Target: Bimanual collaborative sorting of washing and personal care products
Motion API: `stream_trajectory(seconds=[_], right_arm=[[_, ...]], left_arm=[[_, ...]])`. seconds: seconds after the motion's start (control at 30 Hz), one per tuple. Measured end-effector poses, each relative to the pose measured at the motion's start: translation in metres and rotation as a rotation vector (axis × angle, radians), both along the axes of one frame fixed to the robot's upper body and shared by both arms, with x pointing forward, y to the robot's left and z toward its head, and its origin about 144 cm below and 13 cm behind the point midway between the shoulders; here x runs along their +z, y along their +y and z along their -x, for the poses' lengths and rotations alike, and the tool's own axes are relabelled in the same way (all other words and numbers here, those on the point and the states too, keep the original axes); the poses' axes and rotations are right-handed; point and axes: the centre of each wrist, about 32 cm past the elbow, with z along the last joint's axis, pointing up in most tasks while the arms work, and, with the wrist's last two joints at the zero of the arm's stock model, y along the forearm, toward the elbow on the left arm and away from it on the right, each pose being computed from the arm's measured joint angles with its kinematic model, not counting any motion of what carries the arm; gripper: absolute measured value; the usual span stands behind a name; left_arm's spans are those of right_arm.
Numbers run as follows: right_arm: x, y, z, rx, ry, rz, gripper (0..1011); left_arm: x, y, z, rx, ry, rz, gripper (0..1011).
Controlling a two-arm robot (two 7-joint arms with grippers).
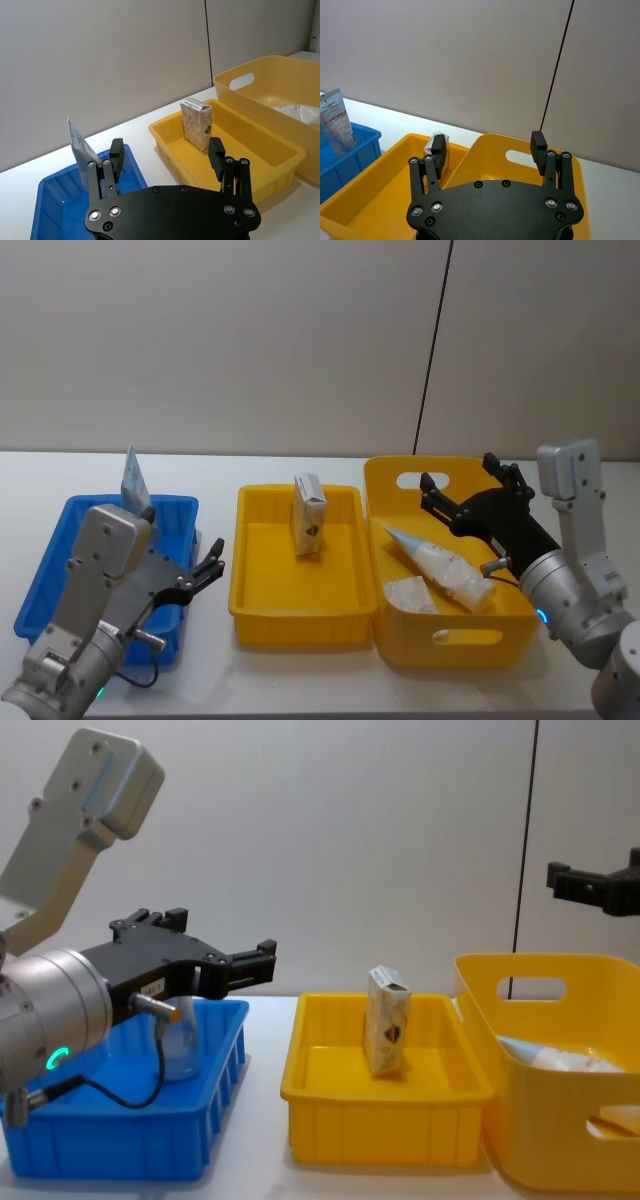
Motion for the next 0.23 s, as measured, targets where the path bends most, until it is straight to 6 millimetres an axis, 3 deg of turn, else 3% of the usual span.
stream_trajectory(seconds=[0.23], right_arm=[[0.0002, -0.0007, 0.0005, -0.001, 0.001, 0.000, 1004]], left_arm=[[0.0000, 0.0000, 0.0000, 0.000, 0.000, 0.000, 1001]])
